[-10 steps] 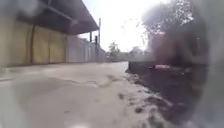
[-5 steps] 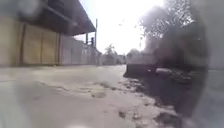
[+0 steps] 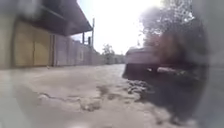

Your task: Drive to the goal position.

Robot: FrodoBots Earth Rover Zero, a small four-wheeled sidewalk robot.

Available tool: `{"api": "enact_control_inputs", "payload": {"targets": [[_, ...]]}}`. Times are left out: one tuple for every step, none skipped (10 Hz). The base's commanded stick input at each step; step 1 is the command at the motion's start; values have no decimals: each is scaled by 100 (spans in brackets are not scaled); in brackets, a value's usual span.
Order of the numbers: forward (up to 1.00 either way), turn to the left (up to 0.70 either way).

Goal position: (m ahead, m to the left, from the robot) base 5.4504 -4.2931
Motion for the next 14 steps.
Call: {"api": "enact_control_inputs", "payload": {"targets": [[100,-40],[100,-32],[100,-17],[100,-10],[100,-10],[100,-7],[100,-6],[100,-5],[100,-5],[100,-5],[100,-5],[100,-5],[100,-5],[100,-5]]}}
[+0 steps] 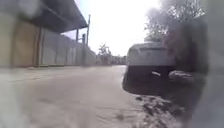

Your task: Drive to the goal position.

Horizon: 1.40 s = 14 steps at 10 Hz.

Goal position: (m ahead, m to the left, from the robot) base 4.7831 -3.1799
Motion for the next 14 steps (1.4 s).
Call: {"api": "enact_control_inputs", "payload": {"targets": [[100,-5],[100,-5],[100,-5],[100,-5],[100,-5],[100,-5],[100,-5],[100,-5],[100,-5],[100,-5],[100,-5],[100,-6],[100,-8],[100,-9]]}}
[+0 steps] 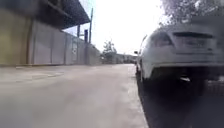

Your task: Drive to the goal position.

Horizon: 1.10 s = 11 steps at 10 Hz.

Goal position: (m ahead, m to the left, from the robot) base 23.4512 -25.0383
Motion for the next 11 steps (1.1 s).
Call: {"api": "enact_control_inputs", "payload": {"targets": [[100,-9],[100,-9],[100,-9],[100,-10],[100,-16],[100,-26],[100,-37],[100,-39],[100,-3],[100,0],[100,0]]}}
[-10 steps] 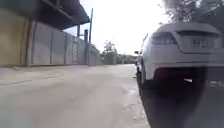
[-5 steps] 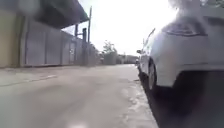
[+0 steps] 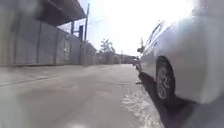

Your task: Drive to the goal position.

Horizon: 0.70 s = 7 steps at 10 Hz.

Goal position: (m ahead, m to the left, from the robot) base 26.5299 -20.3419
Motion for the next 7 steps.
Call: {"api": "enact_control_inputs", "payload": {"targets": [[100,0],[100,0],[100,25],[100,38],[100,38],[100,14],[100,0]]}}
